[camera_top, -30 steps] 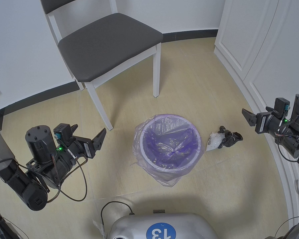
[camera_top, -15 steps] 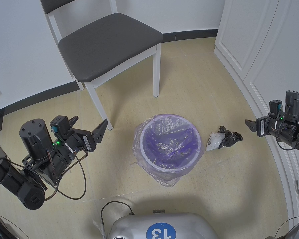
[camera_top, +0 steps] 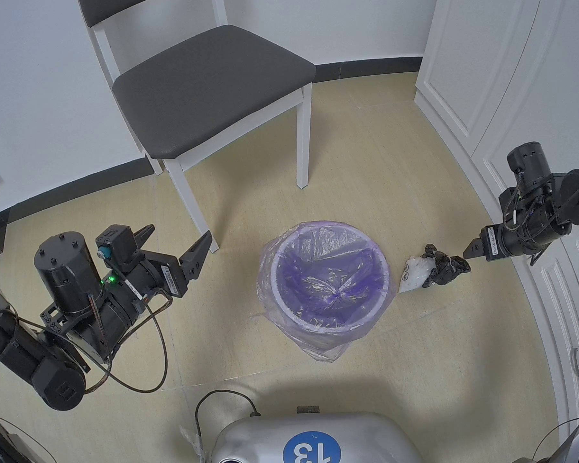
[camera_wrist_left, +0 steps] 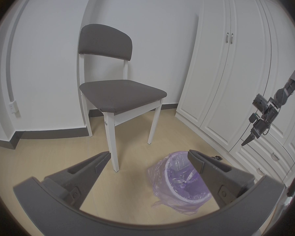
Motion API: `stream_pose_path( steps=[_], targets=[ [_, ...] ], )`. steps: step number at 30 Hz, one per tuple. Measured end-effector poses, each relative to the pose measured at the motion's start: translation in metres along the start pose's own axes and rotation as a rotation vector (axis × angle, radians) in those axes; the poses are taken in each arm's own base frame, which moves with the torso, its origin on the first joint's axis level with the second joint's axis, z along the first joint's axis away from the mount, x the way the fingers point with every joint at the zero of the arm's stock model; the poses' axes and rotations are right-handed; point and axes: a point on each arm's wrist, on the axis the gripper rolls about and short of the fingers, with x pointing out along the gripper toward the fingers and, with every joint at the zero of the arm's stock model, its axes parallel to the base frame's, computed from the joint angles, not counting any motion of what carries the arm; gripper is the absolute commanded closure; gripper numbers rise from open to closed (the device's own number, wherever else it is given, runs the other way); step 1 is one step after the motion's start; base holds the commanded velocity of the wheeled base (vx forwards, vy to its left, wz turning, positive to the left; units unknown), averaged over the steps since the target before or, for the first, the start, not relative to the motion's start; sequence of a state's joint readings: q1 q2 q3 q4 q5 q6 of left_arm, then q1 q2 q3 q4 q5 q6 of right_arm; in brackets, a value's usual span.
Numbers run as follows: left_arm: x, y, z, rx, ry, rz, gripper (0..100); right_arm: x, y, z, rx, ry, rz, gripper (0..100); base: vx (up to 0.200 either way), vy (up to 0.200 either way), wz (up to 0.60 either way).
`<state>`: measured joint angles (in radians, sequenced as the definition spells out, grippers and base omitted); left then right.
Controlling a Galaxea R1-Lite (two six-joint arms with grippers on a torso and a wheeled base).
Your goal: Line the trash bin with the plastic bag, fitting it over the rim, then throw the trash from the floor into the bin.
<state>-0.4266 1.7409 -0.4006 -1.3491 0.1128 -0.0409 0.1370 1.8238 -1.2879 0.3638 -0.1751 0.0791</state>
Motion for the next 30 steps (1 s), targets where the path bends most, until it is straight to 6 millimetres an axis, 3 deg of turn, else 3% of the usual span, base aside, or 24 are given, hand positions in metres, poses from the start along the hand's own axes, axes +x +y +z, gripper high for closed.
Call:
stream_pose_path(
  steps=[6,19,25,30],
  targets=[
    [-0.002,-0.002,-0.001,0.000,0.006,-0.010,0,0.030,-0.001,-0.003,0.044,-0.004,0.015,0,0.000,0.000,0.00],
    [-0.010,-0.009,-0.004,0.004,0.012,-0.037,0,0.093,-0.022,0.004,0.187,-0.426,0.098,0,0.000,0.000,0.00],
    [-0.015,-0.011,-0.002,0.005,-0.002,-0.049,0,0.148,-0.040,-0.015,0.240,-0.350,0.092,0,0.000,0.000,0.00],
    [-0.017,-0.012,-0.002,0.006,-0.005,-0.056,0,0.181,-0.049,-0.021,0.324,-0.305,0.145,0,0.000,0.000,0.00]
  ],
)
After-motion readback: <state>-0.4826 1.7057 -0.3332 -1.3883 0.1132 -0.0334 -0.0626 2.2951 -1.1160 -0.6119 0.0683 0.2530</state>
